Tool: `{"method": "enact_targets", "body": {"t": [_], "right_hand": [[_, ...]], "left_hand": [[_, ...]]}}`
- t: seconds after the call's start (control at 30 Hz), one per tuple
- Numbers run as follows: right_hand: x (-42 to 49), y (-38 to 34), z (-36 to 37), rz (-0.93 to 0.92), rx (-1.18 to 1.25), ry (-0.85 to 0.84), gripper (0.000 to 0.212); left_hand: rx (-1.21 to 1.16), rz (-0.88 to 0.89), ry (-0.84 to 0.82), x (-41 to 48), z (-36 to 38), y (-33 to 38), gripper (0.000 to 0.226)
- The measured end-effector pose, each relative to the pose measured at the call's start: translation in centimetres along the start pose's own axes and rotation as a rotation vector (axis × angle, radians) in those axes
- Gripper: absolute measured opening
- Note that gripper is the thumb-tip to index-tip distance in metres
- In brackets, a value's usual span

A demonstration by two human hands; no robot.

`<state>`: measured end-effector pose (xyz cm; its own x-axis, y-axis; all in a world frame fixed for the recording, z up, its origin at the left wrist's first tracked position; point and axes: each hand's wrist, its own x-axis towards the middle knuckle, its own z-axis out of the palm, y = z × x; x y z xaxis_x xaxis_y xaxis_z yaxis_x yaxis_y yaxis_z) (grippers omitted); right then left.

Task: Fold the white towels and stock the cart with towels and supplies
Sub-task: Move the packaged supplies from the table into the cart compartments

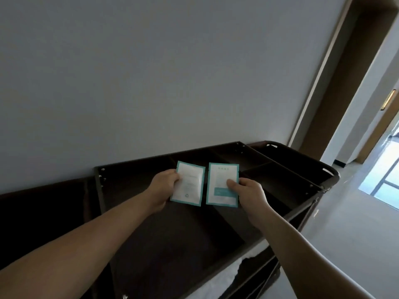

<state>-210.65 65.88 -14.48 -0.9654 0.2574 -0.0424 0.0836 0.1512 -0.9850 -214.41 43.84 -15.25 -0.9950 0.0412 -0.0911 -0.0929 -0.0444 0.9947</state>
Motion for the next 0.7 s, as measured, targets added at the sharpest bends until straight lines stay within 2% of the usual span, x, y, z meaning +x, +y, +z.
{"method": "enact_targets", "body": {"t": [0.1,0.23,0.37,0.47,0.63,0.7], "right_hand": [[4.1,-0.3,1.3,-0.016,-0.022,-0.044,0.011],[10.8,-0.5,2.7,-0.042,-0.057,-0.093,0.014],[18.5,0.3,4.4,-0.046,-0.154,-0.173,0.016],[23.6,1.5,6.3,-0.046,-0.332,-0.301,0.012],[27.8,2.9,10.6,-0.047,-0.601,-0.501,0.018],[28.2,3.3,12.3,-0.025,-0.616,-0.547,0.023]], "left_hand": [[0.092,-0.003,0.043,2.5,-0.9,-0.3,0.016],[0.178,-0.007,0.181,5.3,-1.6,-0.6,0.014],[0.242,-0.016,0.401,7.5,-1.6,-0.8,0.008],[0.243,-0.039,0.558,8.8,-0.6,-0.9,0.009],[0.25,-0.1,0.75,9.6,0.5,-1.1,0.027],[0.25,-0.123,0.796,9.4,0.4,-1.3,0.031]]}}
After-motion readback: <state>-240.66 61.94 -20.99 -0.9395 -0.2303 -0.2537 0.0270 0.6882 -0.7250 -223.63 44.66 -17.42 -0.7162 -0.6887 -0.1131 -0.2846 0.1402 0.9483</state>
